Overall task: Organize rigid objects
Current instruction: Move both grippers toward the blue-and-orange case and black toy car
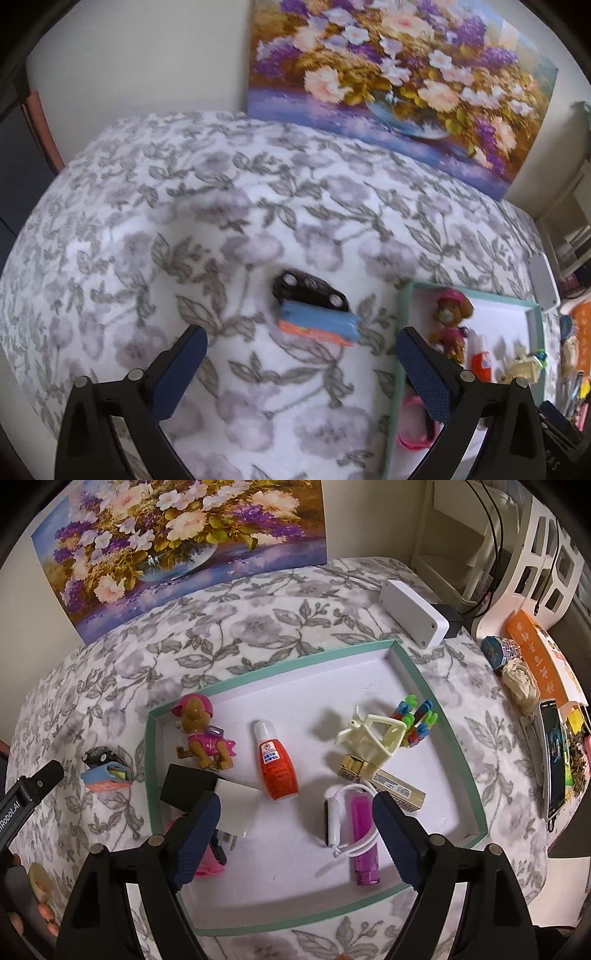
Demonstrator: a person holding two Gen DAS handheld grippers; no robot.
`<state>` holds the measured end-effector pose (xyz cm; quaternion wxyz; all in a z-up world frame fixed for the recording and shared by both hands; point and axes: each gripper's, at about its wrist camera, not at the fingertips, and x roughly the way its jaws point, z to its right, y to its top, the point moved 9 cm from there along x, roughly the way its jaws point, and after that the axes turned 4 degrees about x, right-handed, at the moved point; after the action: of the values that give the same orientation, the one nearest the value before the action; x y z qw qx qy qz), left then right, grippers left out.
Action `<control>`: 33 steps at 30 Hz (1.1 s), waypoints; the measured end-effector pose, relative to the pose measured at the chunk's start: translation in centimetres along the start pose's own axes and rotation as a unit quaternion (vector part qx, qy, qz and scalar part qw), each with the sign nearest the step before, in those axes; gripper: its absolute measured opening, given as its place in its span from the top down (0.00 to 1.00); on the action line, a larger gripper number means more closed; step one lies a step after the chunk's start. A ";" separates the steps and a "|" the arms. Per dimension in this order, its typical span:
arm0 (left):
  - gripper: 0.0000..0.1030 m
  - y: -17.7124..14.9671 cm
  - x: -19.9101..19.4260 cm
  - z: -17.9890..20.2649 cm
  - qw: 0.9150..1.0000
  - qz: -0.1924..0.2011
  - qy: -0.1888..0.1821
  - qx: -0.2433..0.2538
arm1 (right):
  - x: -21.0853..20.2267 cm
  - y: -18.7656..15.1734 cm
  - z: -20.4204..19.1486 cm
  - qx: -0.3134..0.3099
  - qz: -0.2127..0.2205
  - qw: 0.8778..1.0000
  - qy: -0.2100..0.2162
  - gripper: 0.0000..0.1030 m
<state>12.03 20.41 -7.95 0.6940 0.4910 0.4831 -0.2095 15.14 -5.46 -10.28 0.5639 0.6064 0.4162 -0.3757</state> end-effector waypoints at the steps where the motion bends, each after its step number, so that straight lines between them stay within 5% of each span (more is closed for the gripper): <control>1: 0.00 0.3 -0.1 -0.3 1.000 0.007 0.002 0.000 | 0.0 0.0 -0.1 0.000 0.002 1.000 0.001 0.17; 14: 0.00 3.7 -1.7 -2.3 0.997 0.072 -0.016 -0.018 | -0.4 1.0 -2.8 -0.018 0.023 1.000 0.009 0.17; 20: 0.00 3.8 -0.7 -3.9 0.998 0.050 0.012 -0.038 | -0.2 1.3 -5.0 -0.038 0.016 0.999 0.008 0.17; 28: 0.00 4.9 0.1 -5.4 0.996 0.045 -0.033 -0.064 | 0.3 1.6 -9.6 -0.066 0.004 0.997 0.031 0.17; 33: 0.00 4.5 1.7 -7.1 0.996 0.003 -0.028 -0.083 | 1.3 1.4 -13.1 -0.080 -0.007 0.996 0.038 0.17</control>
<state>12.94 28.95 -7.60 0.7460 0.4269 0.4782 -0.1802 16.76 7.63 -9.90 0.5919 0.5703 0.4704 -0.3212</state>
